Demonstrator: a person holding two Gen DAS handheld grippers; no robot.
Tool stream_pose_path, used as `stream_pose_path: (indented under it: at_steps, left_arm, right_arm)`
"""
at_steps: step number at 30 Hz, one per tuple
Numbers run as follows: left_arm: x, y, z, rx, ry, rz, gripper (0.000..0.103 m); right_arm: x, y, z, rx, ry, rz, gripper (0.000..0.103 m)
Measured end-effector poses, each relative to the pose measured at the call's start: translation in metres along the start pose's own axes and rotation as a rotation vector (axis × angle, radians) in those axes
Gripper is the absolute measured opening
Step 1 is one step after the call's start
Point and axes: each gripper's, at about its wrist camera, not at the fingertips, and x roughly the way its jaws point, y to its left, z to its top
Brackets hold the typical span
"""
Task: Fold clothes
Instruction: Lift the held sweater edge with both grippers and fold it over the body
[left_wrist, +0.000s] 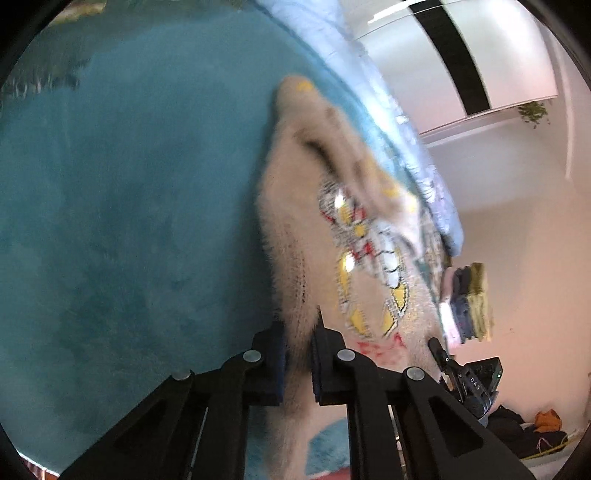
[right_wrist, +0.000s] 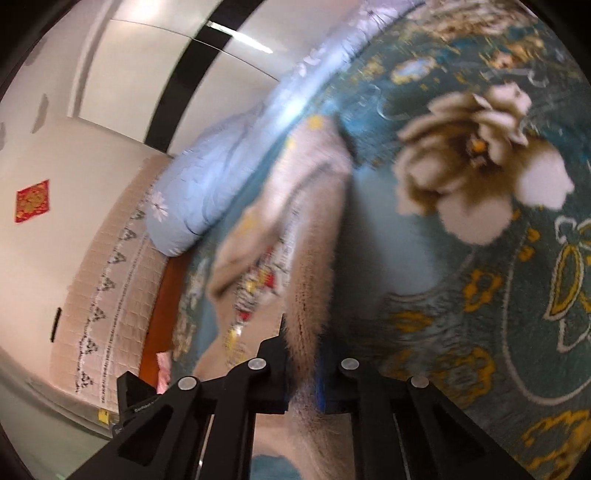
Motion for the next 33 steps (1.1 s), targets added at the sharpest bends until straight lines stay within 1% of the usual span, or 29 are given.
stream_pose_path:
  at_steps: [3,6,10,12,13,16,18,20,23,26,27,30,33]
  left_arm:
    - [-0.030,-0.010,0.002,0.036,-0.038,-0.032,0.010]
    - [-0.056,-0.017,-0.001,0.049,-0.051,-0.106,0.010]
    - [-0.075,-0.015,0.007,0.020,-0.066,-0.172,0.010]
    - [-0.067,-0.011,0.018,-0.022,-0.055,-0.193,0.010]
    - [-0.061,-0.008,0.025,-0.047,-0.047,-0.190,0.010]
    - [-0.045,-0.003,0.037,-0.078,-0.045,-0.173,0.010]
    - [-0.034,-0.001,0.045,-0.094,-0.050,-0.167,0.010]
    - [-0.024,0.004,0.055,-0.124,-0.059,-0.191,0.011]
    - [-0.006,0.008,0.072,-0.181,-0.070,-0.219,0.011]
    - [0.020,0.007,0.088,-0.236,-0.073,-0.238,0.011]
    - [0.028,0.010,0.093,-0.258,-0.070,-0.251,0.011]
    - [0.047,0.023,0.105,-0.314,-0.059,-0.258,0.012]
    - [0.060,0.029,0.110,-0.327,-0.056,-0.262,0.012]
  right_arm:
    - [-0.016,0.018,-0.005,-0.020,-0.003,0.049,0.010]
    - [-0.037,0.035,-0.013,-0.039,-0.001,0.101,0.010]
    - [-0.067,0.048,-0.016,-0.052,0.001,0.159,0.010]
    - [-0.065,0.050,-0.008,-0.030,0.008,0.161,0.010]
    - [-0.061,0.051,-0.003,-0.015,0.012,0.159,0.010]
    - [-0.043,0.050,0.013,0.050,0.031,0.147,0.010]
    - [-0.031,0.051,0.023,0.062,0.038,0.135,0.010]
    - [-0.020,0.052,0.035,0.067,0.038,0.123,0.010]
    - [-0.003,0.048,0.052,0.114,0.039,0.107,0.010]
    - [0.015,0.045,0.069,0.134,0.042,0.058,0.010]
    - [0.022,0.044,0.075,0.133,0.044,0.039,0.010]
    - [0.039,0.038,0.087,0.158,0.056,-0.004,0.010]
    - [0.057,0.030,0.099,0.191,0.072,-0.038,0.010]
